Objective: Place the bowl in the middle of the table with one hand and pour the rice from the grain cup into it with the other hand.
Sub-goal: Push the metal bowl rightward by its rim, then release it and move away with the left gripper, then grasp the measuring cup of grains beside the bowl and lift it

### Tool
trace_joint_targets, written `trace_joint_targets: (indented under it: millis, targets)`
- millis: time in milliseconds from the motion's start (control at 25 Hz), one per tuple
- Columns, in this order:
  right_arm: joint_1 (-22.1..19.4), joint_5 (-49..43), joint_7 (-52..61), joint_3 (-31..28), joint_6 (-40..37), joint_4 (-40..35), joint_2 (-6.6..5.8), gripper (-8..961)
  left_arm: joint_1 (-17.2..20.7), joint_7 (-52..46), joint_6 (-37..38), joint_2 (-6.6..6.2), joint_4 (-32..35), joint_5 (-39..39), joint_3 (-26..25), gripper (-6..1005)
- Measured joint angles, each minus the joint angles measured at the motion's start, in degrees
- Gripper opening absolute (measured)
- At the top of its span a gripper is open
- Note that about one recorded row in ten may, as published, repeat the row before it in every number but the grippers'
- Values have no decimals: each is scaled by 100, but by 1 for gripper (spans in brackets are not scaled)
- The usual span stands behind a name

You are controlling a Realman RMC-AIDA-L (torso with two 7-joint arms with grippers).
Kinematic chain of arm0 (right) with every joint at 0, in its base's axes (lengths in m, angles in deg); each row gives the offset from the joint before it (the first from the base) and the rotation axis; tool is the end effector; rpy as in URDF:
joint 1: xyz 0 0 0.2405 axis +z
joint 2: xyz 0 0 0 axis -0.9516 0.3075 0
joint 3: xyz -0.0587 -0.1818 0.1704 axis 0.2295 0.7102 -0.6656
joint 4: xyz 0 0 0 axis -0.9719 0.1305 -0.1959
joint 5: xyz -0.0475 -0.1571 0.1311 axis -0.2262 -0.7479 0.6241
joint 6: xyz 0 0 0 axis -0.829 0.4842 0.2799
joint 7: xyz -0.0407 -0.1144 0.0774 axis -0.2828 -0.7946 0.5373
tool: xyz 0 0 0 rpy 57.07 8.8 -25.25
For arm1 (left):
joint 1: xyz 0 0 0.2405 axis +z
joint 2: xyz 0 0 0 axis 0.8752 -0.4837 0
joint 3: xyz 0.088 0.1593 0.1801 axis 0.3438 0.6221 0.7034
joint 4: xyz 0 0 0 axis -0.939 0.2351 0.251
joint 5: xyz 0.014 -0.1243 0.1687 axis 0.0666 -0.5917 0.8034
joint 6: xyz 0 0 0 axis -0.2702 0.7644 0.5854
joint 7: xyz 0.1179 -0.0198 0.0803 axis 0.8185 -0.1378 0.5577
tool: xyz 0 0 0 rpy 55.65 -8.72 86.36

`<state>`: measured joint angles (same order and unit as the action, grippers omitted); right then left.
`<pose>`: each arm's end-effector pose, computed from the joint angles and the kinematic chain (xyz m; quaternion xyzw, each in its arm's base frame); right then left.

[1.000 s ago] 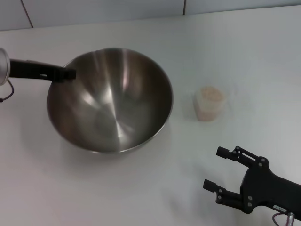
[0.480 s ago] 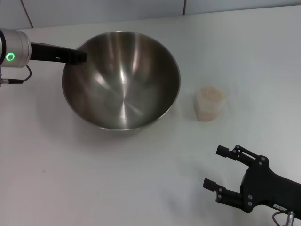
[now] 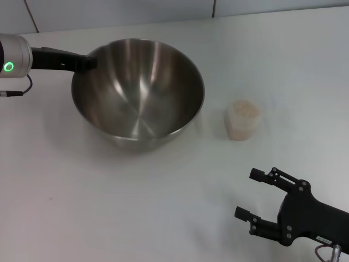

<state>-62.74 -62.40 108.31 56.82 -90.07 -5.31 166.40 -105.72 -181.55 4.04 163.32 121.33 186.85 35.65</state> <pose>0.3331 0.1684 -0.0487 -0.8925 0.1405 0.3434 0.2564 -0.2097 0.4406 -0.0017 -0.8852 -0.3757 -0.0646 0.2666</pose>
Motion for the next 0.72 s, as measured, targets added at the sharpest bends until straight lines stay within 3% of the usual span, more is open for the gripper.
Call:
trace_joint_targets:
  millis: [120, 280, 360, 400, 480, 560, 600, 720]
  targets:
    - [0, 1, 0, -12, 0, 0, 0, 798, 42, 111, 60, 11, 120, -15, 0, 102]
    - [-2, 32, 0, -43, 0, 0, 0, 799, 337, 175, 384, 41, 806, -130, 15, 110]
    - [-22, 60, 0, -189, -1, 0, 0, 800, 827, 491, 895, 45, 1590, -643, 18, 196]
    - [-22, 60, 0, -189, -1, 0, 0, 800, 827, 491, 895, 45, 1590, -643, 18, 238]
    - [-50, 62, 65, -448, 9, 1, 0, 800, 1248, 971, 1252, 45, 2064, -1220, 19, 324]
    - [-84, 63, 295, -981, 104, 10, 16, 799, 1972, 2079, 1722, 40, 2489, -2150, 37, 404]
    - [-84, 63, 295, -981, 104, 10, 16, 799, 1972, 2079, 1722, 40, 2489, -2150, 37, 443]
    - [-149, 63, 408, -1612, 276, 10, 70, 799, 2463, 2896, 2033, 13, 2546, -2592, 29, 571]
